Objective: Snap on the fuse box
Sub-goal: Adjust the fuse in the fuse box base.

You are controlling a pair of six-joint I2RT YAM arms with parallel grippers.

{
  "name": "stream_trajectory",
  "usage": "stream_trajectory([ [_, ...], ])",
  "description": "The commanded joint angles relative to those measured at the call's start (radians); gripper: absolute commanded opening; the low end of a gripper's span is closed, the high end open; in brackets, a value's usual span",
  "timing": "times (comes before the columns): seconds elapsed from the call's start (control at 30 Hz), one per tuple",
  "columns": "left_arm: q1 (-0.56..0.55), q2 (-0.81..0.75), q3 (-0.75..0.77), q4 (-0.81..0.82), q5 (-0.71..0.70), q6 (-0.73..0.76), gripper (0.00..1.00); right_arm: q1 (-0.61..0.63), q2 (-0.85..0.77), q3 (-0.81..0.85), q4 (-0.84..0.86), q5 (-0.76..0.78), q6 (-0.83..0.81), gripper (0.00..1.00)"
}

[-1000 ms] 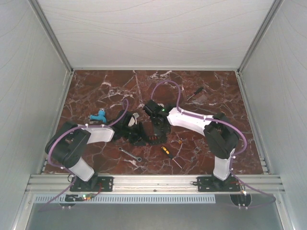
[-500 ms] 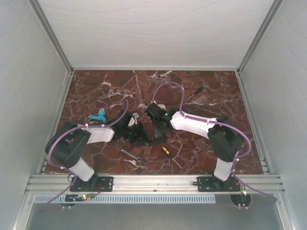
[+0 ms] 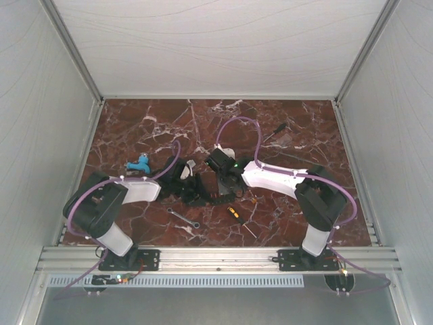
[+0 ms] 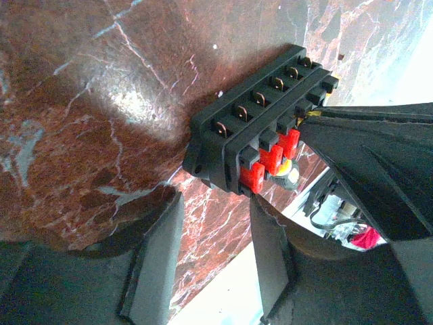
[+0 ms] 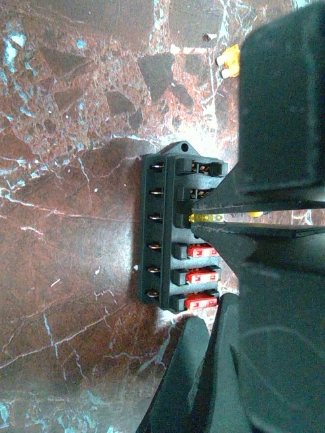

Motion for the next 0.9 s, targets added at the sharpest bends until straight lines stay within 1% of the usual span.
stream_trajectory([
  [0.0, 0.001, -0.025, -0.007, 0.002, -0.015, -0.006, 0.45, 0.004, 0.122, -0.106, -0.194, -0.004, -0.017, 0.0],
  [0.2, 0.001, -0.052, -0.007, -0.012, -0.027, 0.003, 0.45, -0.015, 0.04, 0.023, -0.139, -0.036, -0.093, 0.0],
  [0.3, 0.001, -0.067, -0.005, -0.025, -0.035, 0.011, 0.45, -0.017, 0.031, 0.122, -0.132, -0.045, -0.143, 0.13],
  [0.4, 0.001, -0.094, 0.003, -0.054, -0.059, 0.025, 0.46, -0.021, 0.02, 0.184, -0.124, -0.048, -0.182, 0.25],
  [0.53, 0.001, -0.128, 0.026, -0.108, -0.106, 0.058, 0.47, -0.042, -0.019, 0.211, -0.1, -0.073, -0.214, 0.33],
  [0.7, 0.001, -0.129, 0.07, -0.144, -0.135, 0.101, 0.49, -0.084, -0.088, 0.165, -0.089, -0.121, -0.173, 0.33],
  [0.87, 0.002, -0.094, 0.111, -0.143, -0.122, 0.128, 0.5, -0.1, -0.139, 0.055, -0.08, -0.154, -0.124, 0.28],
])
